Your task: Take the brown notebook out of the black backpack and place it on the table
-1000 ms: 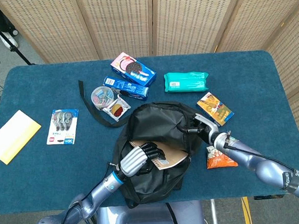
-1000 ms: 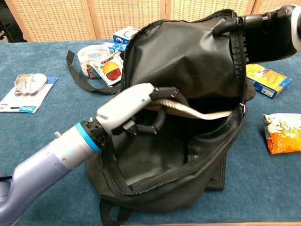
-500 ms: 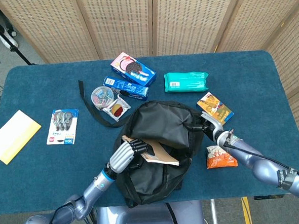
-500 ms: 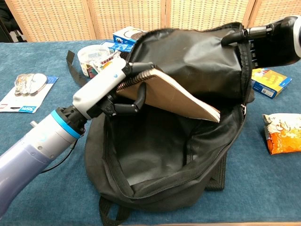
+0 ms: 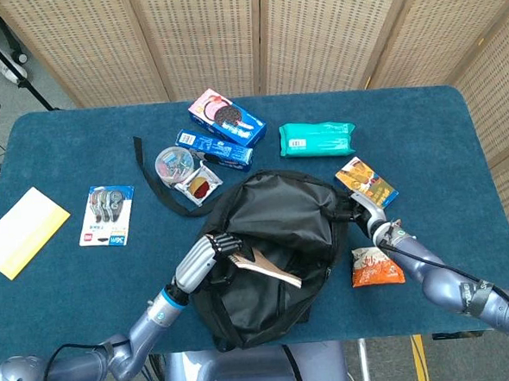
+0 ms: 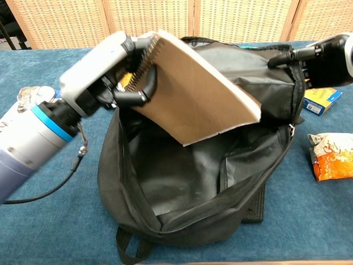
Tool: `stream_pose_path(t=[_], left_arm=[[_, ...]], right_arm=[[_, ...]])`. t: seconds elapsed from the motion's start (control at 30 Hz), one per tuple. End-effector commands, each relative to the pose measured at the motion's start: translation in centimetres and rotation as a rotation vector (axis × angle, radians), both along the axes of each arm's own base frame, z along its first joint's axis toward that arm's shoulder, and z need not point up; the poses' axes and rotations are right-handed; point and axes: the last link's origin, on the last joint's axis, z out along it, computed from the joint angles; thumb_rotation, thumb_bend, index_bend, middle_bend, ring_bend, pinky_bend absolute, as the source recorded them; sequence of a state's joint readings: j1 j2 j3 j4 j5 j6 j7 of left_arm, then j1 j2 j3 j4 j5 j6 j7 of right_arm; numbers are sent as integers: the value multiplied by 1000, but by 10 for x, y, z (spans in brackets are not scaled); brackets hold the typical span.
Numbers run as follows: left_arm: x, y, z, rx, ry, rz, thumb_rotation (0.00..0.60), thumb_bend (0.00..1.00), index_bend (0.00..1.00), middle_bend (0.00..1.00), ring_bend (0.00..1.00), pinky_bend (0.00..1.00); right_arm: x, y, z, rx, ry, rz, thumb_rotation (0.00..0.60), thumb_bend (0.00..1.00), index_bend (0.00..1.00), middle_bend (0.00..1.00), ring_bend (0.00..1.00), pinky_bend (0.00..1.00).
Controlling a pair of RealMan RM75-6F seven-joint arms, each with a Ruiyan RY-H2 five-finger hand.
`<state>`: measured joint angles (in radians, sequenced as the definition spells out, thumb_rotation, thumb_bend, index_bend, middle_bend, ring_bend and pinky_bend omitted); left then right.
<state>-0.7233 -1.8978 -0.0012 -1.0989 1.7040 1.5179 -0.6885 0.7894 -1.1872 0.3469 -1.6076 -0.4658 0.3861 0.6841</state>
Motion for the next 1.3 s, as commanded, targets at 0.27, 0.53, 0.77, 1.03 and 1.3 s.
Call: stream_pose_path(t=[0.27, 0.53, 0.77, 1.03, 1.3], left_arm=[[10, -1, 61, -20, -89, 50, 600, 769, 839, 606, 456, 417], [11, 10, 104, 84, -125, 62, 600, 769, 839, 606, 456, 417], [-32, 40, 154, 379, 57, 98, 600, 768, 840, 606, 456, 417], [-121, 60, 162, 571, 362, 217, 600, 721, 841, 606, 456, 417], [-182, 53, 141, 529, 571, 303, 600, 429, 677, 365, 269, 360]], right_arm=[[-12, 2, -18, 11, 62, -27, 600, 999, 719, 745, 712, 691], [-20, 7, -27, 22, 96, -40, 600, 1000, 719, 745, 712, 690], [-23, 11, -23, 21, 106, -34, 600, 1000, 719, 745, 712, 691], [-19, 21, -21, 47, 110, 9, 600, 1000, 719, 745, 712, 691], [-19, 33, -25, 82, 107, 35, 600, 1000, 719, 745, 712, 690]])
